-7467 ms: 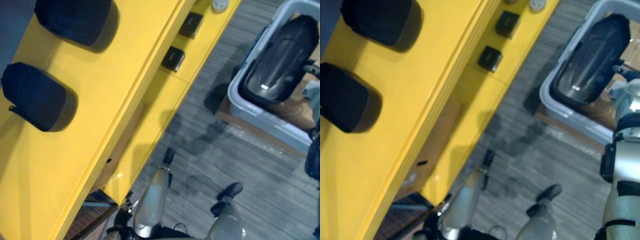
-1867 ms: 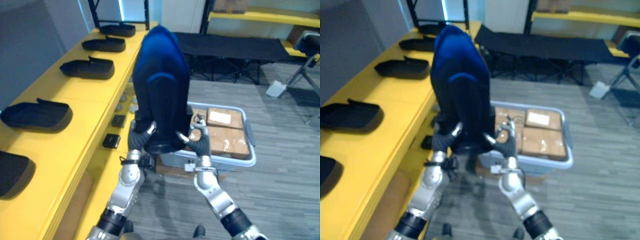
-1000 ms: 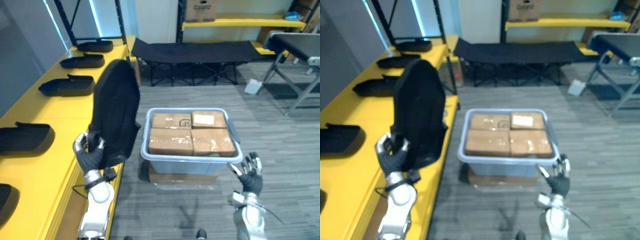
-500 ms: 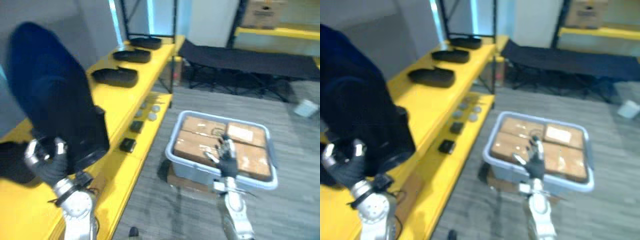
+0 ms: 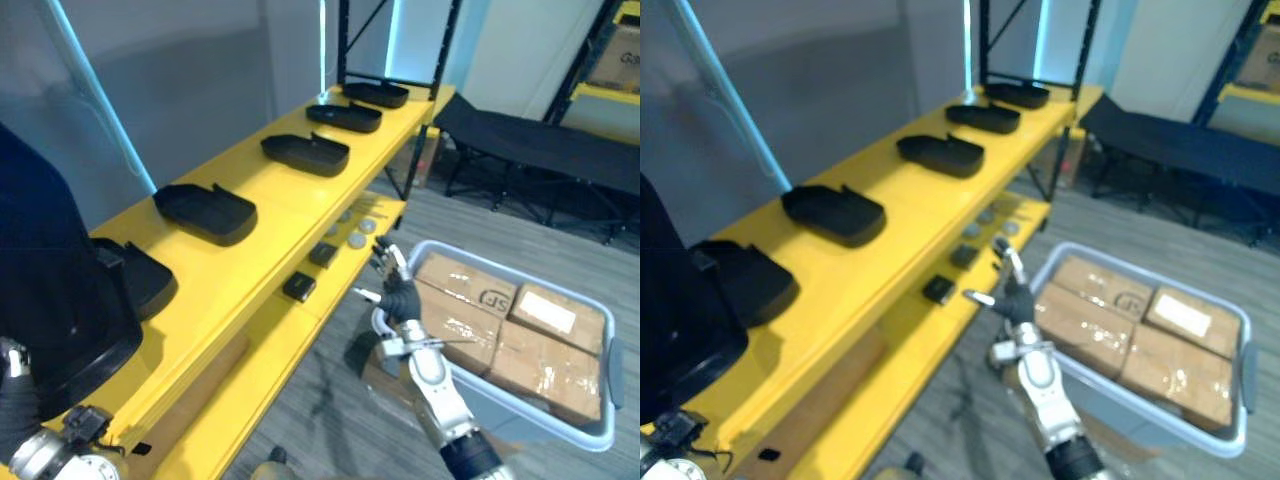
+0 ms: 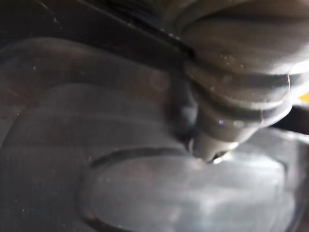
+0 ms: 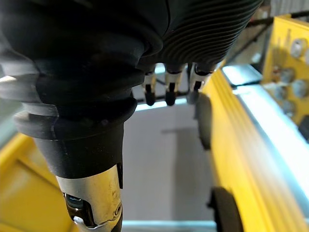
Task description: Walk over and take plastic housings, then place them on the shelf
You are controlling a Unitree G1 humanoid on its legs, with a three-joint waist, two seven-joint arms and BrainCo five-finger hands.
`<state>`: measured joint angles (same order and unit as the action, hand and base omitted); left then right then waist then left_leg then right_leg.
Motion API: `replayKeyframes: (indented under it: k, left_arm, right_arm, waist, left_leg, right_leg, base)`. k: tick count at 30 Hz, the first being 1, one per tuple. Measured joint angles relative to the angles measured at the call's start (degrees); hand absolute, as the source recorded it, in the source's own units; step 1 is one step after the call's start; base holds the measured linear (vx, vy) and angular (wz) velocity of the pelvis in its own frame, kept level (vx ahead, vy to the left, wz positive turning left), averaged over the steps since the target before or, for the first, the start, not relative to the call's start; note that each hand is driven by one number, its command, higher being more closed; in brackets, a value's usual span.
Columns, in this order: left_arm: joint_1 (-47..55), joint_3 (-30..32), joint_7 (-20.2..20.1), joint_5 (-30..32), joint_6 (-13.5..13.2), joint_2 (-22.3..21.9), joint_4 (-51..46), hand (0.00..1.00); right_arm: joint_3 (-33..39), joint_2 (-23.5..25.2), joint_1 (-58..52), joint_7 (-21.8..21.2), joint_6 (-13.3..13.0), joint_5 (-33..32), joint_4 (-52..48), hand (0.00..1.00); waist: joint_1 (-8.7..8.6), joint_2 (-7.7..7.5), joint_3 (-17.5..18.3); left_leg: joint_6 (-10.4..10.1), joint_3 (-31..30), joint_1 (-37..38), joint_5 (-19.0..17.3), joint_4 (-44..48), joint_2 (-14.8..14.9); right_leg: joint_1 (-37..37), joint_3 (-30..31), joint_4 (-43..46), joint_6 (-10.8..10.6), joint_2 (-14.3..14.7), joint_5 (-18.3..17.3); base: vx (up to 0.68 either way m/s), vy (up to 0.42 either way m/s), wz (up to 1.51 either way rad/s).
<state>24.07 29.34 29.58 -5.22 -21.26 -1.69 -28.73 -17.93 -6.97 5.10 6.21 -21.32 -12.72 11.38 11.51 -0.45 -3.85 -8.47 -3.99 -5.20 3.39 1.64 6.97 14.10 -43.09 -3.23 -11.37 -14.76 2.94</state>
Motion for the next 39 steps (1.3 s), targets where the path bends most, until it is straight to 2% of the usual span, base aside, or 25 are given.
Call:
replayKeyframes:
  k: [2,4,6,7,9,10,11,14,15,18,20,23,24,26,28,29,31,32,33,34,35,36,37,38,39]
  left_arm:
    - [-2.4,-0.2,-2.2,-1.6,-0.6,0.2,0.0,1.00]
    - [-3.2,0.3,-3.5,-3.8,-1.4,0.2,-0.6,1.00]
    - [-3.6,0.9,-4.5,-5.0,-2.0,0.6,-2.0,1.00]
    - [-3.9,0.7,-5.2,-5.4,-2.2,1.1,-2.0,1.00]
    - [-5.6,-1.5,-6.6,-5.7,-2.4,3.4,-2.0,1.00]
    - [-7.2,-3.1,-7.9,-5.7,-2.4,4.5,-2.0,1.00]
    - [-9.3,-5.1,-9.3,-5.8,-2.4,5.8,-1.7,1.00]
    - [-11.2,-6.5,-10.1,-6.2,-2.3,7.9,-1.3,1.00]
    - [-11.0,-6.6,-10.0,-6.2,-2.3,7.7,-1.0,1.00]
    - [-8.0,-8.4,-10.2,-7.9,-2.1,5.5,-0.2,1.00]
    - [-6.9,-9.8,-10.2,-8.5,-2.1,4.2,0.3,1.00]
    - [-4.1,-10.5,-10.8,-8.3,-2.3,2.8,0.4,1.00]
    - [-3.7,-10.5,-10.7,-8.3,-2.4,2.8,0.4,1.00]
    - [-3.4,-9.9,-10.8,-8.3,-3.6,2.8,0.4,1.00]
    - [-3.5,-9.2,-11.1,-8.3,-4.5,2.8,0.2,1.00]
    - [-4.7,-8.0,-12.1,-8.3,-5.2,2.8,-0.2,1.00]
    - [-6.6,-7.3,-13.0,-8.3,-5.3,3.3,-0.6,1.00]
    - [-8.3,-7.4,-13.9,-8.3,-5.7,3.4,-0.6,1.00]
    - [-10.1,-7.7,-14.6,-8.1,-5.8,3.7,-0.7,1.00]
    - [-10.8,-7.6,-14.7,-8.0,-5.9,4.2,-0.8,1.00]
    - [-11.4,-7.5,-14.6,-7.6,-6.1,6.1,-1.3,1.00]
    - [-11.7,-7.5,-14.5,-7.4,-6.1,6.9,-1.4,1.00]
    - [-12.3,-7.5,-14.0,-7.2,-6.0,8.9,-1.5,1.00]
    - [-13.4,-7.6,-13.4,-7.1,-5.9,10.1,-1.1,1.00]
    - [-14.2,-7.6,-13.0,-7.1,-5.8,10.3,-0.7,1.00]
  right_arm:
    - [0.6,-1.1,-1.2,0.0,0.5,0.0,-0.6,0.00]
    - [1.0,-1.2,-1.6,-0.3,0.9,0.1,-1.6,0.00]
    - [1.1,0.1,-1.7,-1.5,0.2,-0.7,-2.8,0.00]
    - [1.1,0.2,-2.0,-1.7,0.0,-1.3,-3.2,0.00]
    - [1.7,0.3,-3.2,-2.4,-1.0,-1.2,-5.3,0.00]
    - [2.6,0.3,-4.1,-2.4,-1.4,-1.1,-6.5,0.00]
    - [4.0,0.3,-5.1,-2.4,-2.1,-1.1,-7.4,0.00]
    - [5.2,0.2,-4.4,-2.6,-2.6,-1.1,-7.4,0.00]
    - [5.2,0.2,-4.3,-2.7,-2.6,-1.1,-7.4,0.00]
    - [5.3,0.0,-4.2,-3.7,-2.6,-1.2,-7.4,0.00]
    - [5.4,-0.1,-4.8,-3.7,-2.6,-1.3,-7.4,0.00]
    - [5.3,-0.2,-5.9,-3.9,-3.0,-1.5,-7.7,0.00]
    - [5.2,-0.2,-5.9,-4.1,-3.3,-2.1,-7.8,0.00]
    - [4.9,0.3,-5.8,-4.4,-4.1,-2.3,-8.8,0.00]
    - [4.8,0.8,-5.8,-4.4,-4.4,-2.3,-8.8,0.00]
    - [4.9,1.6,-5.6,-4.1,-4.9,-2.2,-8.8,0.00]
    - [5.4,2.3,-5.2,-3.4,-4.9,-2.2,-8.8,0.00]
    - [6.5,1.9,-4.9,-2.8,-4.8,-2.1,-8.8,0.00]
    - [7.9,1.6,-4.9,-2.3,-4.8,-2.1,-8.8,0.00]
    - [8.6,1.6,-4.8,-2.4,-4.8,-2.1,-8.9,0.00]
    - [9.5,1.8,-4.6,-2.4,-4.8,-2.2,-9.7,0.00]
    - [10.0,1.8,-4.5,-2.5,-4.8,-2.2,-10.2,0.00]
    - [10.8,2.1,-4.3,-2.8,-4.9,-2.2,-10.6,0.00]
    - [11.4,2.1,-3.8,-3.8,-4.9,-2.2,-10.7,0.00]
    - [11.9,1.9,-3.5,-4.3,-4.9,-2.2,-10.9,0.00]
  waist:
    - [0.01,-0.12,-0.2]
    - [0.79,-0.39,-1.4]
    - [0.92,-0.29,-3.3]
    - [0.90,-0.26,-3.5]
    - [-0.46,-0.53,-3.7]
    - [-1.69,-0.95,-4.0]
    - [-2.97,-1.51,-4.2]
    - [-2.54,-2.38,-4.8]
    - [-2.55,-2.17,-5.0]
    - [-2.75,0.49,-6.6]
    - [-2.95,1.42,-7.2]
    - [-3.32,1.82,-7.4]
    - [-3.30,1.82,-7.4]
    - [-2.90,1.35,-7.7]
    - [-2.80,0.57,-7.7]
    - [-2.83,-0.72,-8.0]
    - [-2.89,-2.37,-7.6]
    - [-3.11,-2.36,-7.8]
    - [-3.67,-1.70,-7.6]
    - [-3.89,-1.69,-7.5]
    - [-4.34,-2.18,-7.4]
    - [-4.61,-2.34,-7.4]
    - [-5.30,-2.17,-7.6]
    - [-6.24,-2.48,-7.4]
    - [-6.50,-2.35,-7.4]
  left_leg:
    - [0.1,1.5,-1.0,2.0,-0.5,0.2]
    - [0.1,1.3,-0.9,3.0,-1.6,-0.2]
    - [0.5,1.2,-1.0,3.3,-1.9,-0.6]
    - [0.7,0.9,-1.1,3.4,-2.1,-0.8]
    - [0.8,-1.9,-2.1,4.4,-2.4,-1.8]
    - [0.6,-3.9,-2.5,5.4,-2.9,-2.5]
    - [0.6,-5.9,-2.7,6.6,-3.8,-3.3]
    - [0.4,-6.4,-3.2,7.8,-4.4,-3.5]
    - [0.3,-6.3,-3.2,8.0,-4.4,-3.5]
    - [-0.2,-5.1,-2.9,8.5,-3.6,-1.2]
    - [-0.2,-4.8,-2.8,8.6,-3.2,-0.3]
    - [1.7,-0.8,-2.7,8.0,-3.0,1.2]
    - [1.7,0.4,-2.7,8.0,-2.9,1.5]
    - [1.7,3.8,-2.8,7.9,-1.7,0.7]
    - [1.7,4.3,-3.0,7.3,-0.7,-0.5]
    - [2.3,4.5,-3.4,6.0,0.9,-2.6]
    - [3.1,4.6,-4.6,3.7,3.2,-5.1]
    - [3.4,4.3,-4.4,2.2,4.7,-6.0]
    - [3.9,3.2,-3.7,1.7,4.6,-6.1]
    - [4.1,3.1,-3.1,1.4,4.1,-6.1]
    - [4.7,3.1,-1.4,0.9,2.9,-6.2]
    - [5.0,3.1,-0.3,0.7,2.2,-6.2]
    - [5.7,2.7,1.7,0.3,0.6,-5.5]
    - [6.4,2.4,3.2,0.1,-0.1,-4.8]
    - [6.4,2.3,3.8,-0.3,-0.2,-4.4]
  right_leg:
    - [1.0,-3.4,0.7,-0.3,-0.2,-0.6]
    - [1.0,-4.2,1.8,-0.2,-0.8,-1.2]
    - [0.0,-3.7,6.4,0.6,-2.5,-4.0]
    - [-0.5,-3.3,7.9,1.3,-2.9,-5.1]
    - [-2.0,1.2,11.9,3.7,-2.9,-9.1]
    - [-2.0,5.2,13.3,6.2,-2.7,-10.8]
    - [-2.0,9.4,14.6,5.9,-2.7,-11.3]
    - [-1.7,11.2,14.4,3.2,-2.4,-13.1]
    - [-1.4,11.2,13.7,3.1,-2.1,-13.1]
    - [-0.3,11.7,11.6,2.6,0.4,-13.0]
    - [-0.1,11.9,11.4,1.4,1.2,-13.3]
    - [0.0,11.8,11.9,0.7,1.6,-14.0]
    - [-0.1,11.8,12.0,0.5,1.4,-14.1]
    - [0.1,11.8,12.5,-0.1,-0.4,-14.6]
    - [0.5,11.8,12.5,-0.3,-1.7,-14.7]
    - [1.2,11.6,12.5,0.4,-3.4,-14.9]
    - [1.6,11.4,12.6,3.4,-5.3,-15.7]
    - [1.9,11.7,15.9,6.2,-6.3,-14.2]
    - [-1.0,13.5,23.7,8.2,-7.8,-11.3]
    - [-2.8,15.4,27.5,8.5,-8.5,-9.7]
    - [-6.2,19.7,34.0,8.2,-9.5,-5.1]
    - [-7.8,21.3,37.2,7.5,-10.1,-1.9]
    - [-11.3,24.3,42.6,7.0,-10.4,0.0]
    - [-13.5,25.4,44.8,7.0,-9.3,-8.7]
    - [-14.2,25.9,44.0,7.0,-8.1,-11.7]
  base:
    - [-0.04,0.025,1.02]
    - [-0.01,0.081,0.49]
    - [0.01,0.069,0.21]
    - [0.01,0.036,0.37]
    - [-0.01,-0.021,0.70]
    - [-0.01,-0.048,1.15]
    - [-0.01,-0.042,1.20]
    - [-0.02,-0.063,0.37]
    - [-0.05,-0.086,0.00]
    - [-0.11,-0.061,-0.13]
    - [-0.16,-0.037,-0.06]
    - [-0.13,-0.011,0.03]
    - [-0.07,0.027,0.04]
    - [-0.01,0.066,0.01]
    - [0.05,0.069,0.07]
    - [0.09,0.095,0.23]
    - [0.11,0.101,0.28]
    - [0.16,0.169,0.40]
    - [0.15,0.187,0.38]
    - [0.15,0.203,0.27]
    - [0.14,0.116,0.03]
    - [0.21,0.112,0.00]
    - [0.23,0.022,-0.01]
    - [0.22,-0.003,-0.03]
    - [0.20,-0.030,0.15]
